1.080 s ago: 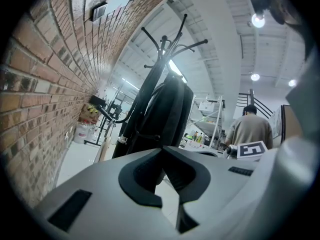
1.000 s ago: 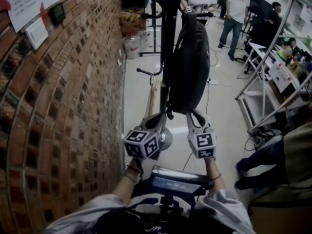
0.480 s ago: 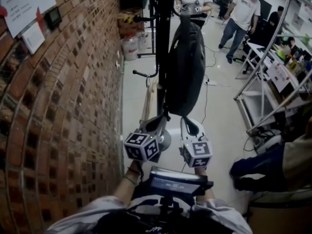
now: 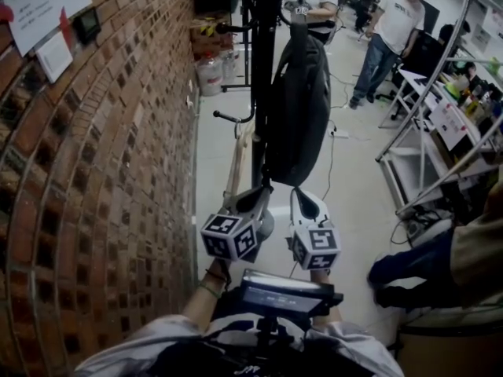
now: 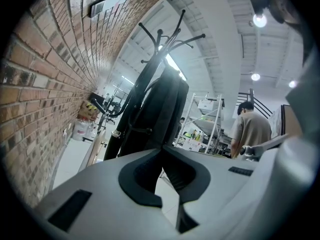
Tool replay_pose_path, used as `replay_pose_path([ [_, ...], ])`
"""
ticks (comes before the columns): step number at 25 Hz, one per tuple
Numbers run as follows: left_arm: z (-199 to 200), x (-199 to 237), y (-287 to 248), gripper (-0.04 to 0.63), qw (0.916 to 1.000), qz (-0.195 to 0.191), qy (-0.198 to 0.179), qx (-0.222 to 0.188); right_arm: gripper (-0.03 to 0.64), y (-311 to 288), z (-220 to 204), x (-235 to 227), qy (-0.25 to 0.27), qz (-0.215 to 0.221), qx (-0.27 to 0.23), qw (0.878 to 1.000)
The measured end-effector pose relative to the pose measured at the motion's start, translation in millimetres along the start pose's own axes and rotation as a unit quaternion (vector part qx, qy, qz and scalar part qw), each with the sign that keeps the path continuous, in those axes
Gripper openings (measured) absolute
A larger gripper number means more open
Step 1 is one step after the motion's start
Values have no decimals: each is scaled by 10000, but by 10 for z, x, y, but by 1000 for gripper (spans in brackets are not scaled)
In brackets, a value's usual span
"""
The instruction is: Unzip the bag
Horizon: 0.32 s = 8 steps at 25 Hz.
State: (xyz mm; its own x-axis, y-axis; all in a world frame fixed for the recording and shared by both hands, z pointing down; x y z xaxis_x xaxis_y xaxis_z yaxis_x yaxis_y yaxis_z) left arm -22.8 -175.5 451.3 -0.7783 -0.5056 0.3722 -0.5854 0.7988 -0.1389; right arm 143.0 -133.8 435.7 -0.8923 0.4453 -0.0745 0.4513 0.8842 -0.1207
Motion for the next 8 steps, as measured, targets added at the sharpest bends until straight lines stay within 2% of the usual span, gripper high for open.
replay_pose_path([
  [8, -50, 2, -9, 6, 10000, -29, 0, 58, 9, -3, 46, 23, -109, 22, -52, 9999],
])
Point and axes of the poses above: the fingertips, and each gripper's own axes: y backward along the fingers, x to its left, z out of its top, the point moved 10 cm from there along y, backward along the fingers, and after that the axes turned 10 degrees about z, right-handed, at the moved point
